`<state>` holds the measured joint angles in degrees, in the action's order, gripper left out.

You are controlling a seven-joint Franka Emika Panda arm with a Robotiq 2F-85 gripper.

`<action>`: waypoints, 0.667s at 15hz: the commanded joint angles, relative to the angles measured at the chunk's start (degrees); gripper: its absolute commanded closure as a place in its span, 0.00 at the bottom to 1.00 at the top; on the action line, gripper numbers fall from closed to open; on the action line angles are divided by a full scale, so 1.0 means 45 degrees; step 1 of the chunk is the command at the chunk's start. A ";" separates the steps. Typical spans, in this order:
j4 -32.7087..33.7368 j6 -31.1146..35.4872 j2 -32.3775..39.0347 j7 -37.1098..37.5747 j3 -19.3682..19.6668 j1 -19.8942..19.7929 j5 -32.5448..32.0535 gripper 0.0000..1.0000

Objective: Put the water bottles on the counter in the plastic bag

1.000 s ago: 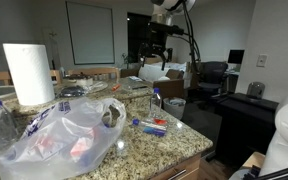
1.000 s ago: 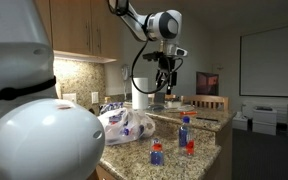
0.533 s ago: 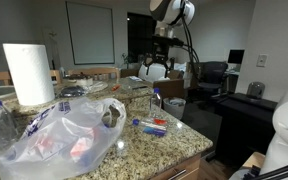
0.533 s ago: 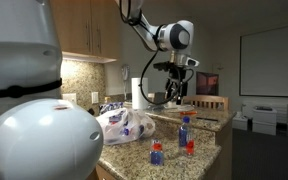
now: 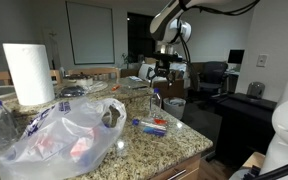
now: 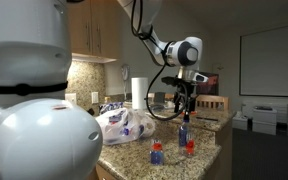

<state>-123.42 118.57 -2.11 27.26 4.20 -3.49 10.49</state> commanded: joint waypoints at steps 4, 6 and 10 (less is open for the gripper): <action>-0.0232 0.0531 0.0326 -0.0111 0.0087 -0.0113 -0.0070 0.42; -0.0099 0.0647 0.0576 -0.0164 0.0078 -0.0089 -0.0065 0.55; 0.0201 0.0655 0.0936 -0.0165 0.0083 -0.0055 -0.0153 0.30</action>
<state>-123.48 120.54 0.99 27.26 4.77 -3.61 10.49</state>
